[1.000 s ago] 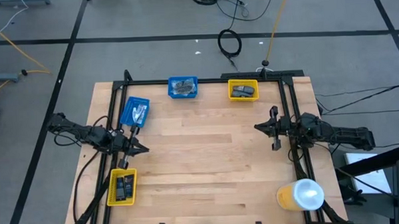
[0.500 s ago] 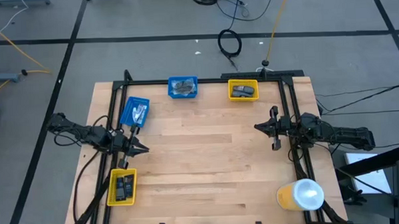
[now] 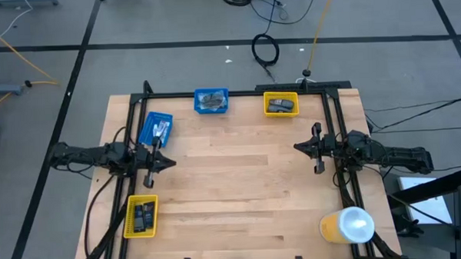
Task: Pick & Place Travel size toiletries
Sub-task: Return to Home Position
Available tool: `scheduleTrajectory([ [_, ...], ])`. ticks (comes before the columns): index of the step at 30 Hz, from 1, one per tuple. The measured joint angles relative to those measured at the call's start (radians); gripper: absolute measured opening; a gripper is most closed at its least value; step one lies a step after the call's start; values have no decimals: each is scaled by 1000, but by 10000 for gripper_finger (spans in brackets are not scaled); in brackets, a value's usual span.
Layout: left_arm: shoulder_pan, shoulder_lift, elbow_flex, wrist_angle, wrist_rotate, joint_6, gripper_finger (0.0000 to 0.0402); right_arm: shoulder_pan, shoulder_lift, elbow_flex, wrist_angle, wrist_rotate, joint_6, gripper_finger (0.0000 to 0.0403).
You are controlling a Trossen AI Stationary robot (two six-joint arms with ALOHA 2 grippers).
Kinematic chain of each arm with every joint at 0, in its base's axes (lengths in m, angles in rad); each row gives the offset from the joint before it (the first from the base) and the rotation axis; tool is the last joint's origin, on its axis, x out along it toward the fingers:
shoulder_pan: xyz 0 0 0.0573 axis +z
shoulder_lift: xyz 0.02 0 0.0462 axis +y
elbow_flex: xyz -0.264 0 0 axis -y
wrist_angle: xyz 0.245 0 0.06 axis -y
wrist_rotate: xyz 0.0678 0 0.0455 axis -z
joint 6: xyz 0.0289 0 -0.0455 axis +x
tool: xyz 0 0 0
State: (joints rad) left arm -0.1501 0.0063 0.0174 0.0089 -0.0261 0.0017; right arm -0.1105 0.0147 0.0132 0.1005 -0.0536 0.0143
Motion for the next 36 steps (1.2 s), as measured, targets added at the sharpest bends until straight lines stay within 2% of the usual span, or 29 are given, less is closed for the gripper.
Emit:
scheduleTrajectory([
  [7,1,0,0,-1,0,-24,25,0,0,0,0,0,0,4],
  [17,2,0,-5,48,-1,-33,2,0,0,0,0,0,0,4],
  [28,2,0,-5,53,-1,-33,28,0,0,0,0,0,0,4],
  [36,2,0,-4,53,-1,-32,14,0,0,0,0,0,0,4],
])
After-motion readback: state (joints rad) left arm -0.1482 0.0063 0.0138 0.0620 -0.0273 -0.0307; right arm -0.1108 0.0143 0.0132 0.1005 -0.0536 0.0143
